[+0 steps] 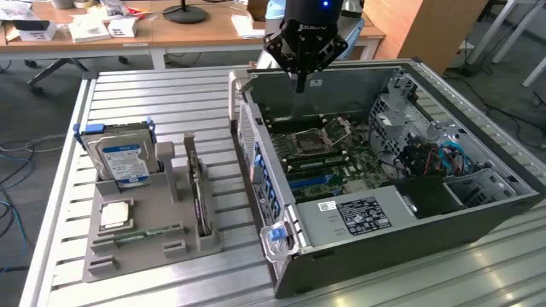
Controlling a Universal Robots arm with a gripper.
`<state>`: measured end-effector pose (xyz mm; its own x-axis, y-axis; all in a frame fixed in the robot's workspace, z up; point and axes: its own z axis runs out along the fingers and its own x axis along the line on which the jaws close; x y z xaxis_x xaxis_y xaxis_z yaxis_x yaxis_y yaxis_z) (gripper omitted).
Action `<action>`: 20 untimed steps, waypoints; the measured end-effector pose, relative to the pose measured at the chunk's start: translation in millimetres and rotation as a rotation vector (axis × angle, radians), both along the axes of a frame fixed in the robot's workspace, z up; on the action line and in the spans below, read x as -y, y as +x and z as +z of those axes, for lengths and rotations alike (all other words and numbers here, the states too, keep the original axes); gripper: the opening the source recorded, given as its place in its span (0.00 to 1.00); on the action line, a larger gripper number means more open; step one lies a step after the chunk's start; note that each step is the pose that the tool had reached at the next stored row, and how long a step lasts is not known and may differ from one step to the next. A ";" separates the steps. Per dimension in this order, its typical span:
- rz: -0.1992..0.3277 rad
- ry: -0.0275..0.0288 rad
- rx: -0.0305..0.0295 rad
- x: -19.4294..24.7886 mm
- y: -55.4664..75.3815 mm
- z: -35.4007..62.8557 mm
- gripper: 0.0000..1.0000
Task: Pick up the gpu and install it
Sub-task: 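Reach for the gpu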
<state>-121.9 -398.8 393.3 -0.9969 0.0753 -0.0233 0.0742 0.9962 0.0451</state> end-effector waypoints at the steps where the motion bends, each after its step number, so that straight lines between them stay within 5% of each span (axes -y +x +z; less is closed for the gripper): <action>1: 0.000 0.0000 0.0000 0.0 0.0 0.0 0.11; 20: 0.000 -0.0002 -0.0001 0.0 -1.4 0.1 0.11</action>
